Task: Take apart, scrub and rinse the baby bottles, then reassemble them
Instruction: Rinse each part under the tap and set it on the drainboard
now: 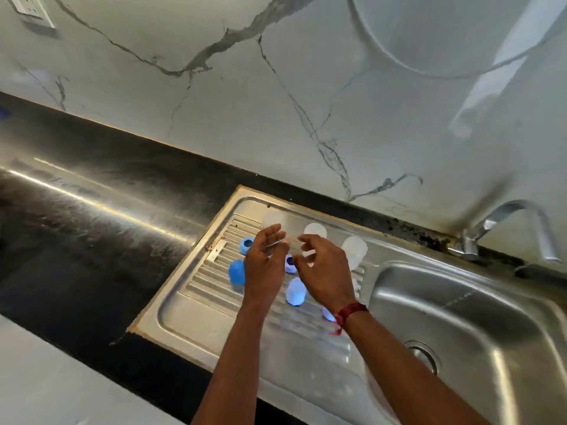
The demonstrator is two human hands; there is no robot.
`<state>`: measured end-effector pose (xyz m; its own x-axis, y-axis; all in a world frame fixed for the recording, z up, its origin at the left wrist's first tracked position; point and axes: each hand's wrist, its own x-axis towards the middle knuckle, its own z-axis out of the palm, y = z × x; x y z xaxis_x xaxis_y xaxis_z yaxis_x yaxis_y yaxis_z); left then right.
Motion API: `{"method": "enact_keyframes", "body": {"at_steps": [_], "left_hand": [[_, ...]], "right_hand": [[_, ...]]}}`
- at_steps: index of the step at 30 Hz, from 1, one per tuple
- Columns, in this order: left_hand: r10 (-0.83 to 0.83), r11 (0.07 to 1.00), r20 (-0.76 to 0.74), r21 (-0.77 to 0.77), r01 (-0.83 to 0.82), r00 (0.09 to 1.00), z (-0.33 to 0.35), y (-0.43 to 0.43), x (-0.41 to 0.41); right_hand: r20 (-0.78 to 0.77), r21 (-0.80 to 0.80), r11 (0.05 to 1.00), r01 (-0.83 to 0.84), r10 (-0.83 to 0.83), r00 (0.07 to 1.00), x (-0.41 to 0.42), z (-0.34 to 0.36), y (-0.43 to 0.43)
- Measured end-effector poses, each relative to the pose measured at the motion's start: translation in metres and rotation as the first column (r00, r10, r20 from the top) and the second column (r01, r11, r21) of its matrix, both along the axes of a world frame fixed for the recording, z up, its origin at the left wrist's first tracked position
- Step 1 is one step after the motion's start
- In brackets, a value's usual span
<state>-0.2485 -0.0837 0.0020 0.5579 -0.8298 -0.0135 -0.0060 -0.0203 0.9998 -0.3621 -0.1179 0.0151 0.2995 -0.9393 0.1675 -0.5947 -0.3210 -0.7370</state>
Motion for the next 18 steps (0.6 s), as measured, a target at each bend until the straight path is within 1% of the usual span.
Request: {"method": "enact_keyframes", "body": {"at_steps": [3, 8, 11, 14, 18], "left_hand": [[-0.085, 0.996, 0.008, -0.036, 0.086, 0.996, 0.010, -0.009, -0.043], [-0.245, 0.969, -0.070, -0.060, 0.241, 0.967, 0.015, -0.018, -0.122], [-0.316, 0.949, -0.075, -0.018, 0.315, 0.946, 0.008, -0.019, -0.163], [-0.349, 0.937, -0.091, 0.003, 0.350, 0.933, 0.002, -0.020, -0.200], [-0.366, 0.928, -0.100, 0.025, 0.371, 0.925, -0.003, -0.022, -0.235]], "right_hand": [[-0.002, -0.008, 0.998, 0.064, -0.064, 0.998, -0.049, 0.007, 0.001], [-0.025, -0.039, 0.985, 0.166, -0.167, 0.986, -0.131, 0.012, 0.002], [-0.039, -0.048, 0.976, 0.211, -0.213, 0.976, -0.176, 0.009, 0.004], [-0.106, -0.041, 0.974, 0.224, -0.227, 0.968, -0.225, 0.004, 0.009], [-0.239, 0.025, 0.962, 0.271, -0.257, 0.936, -0.286, -0.006, 0.007]]}}
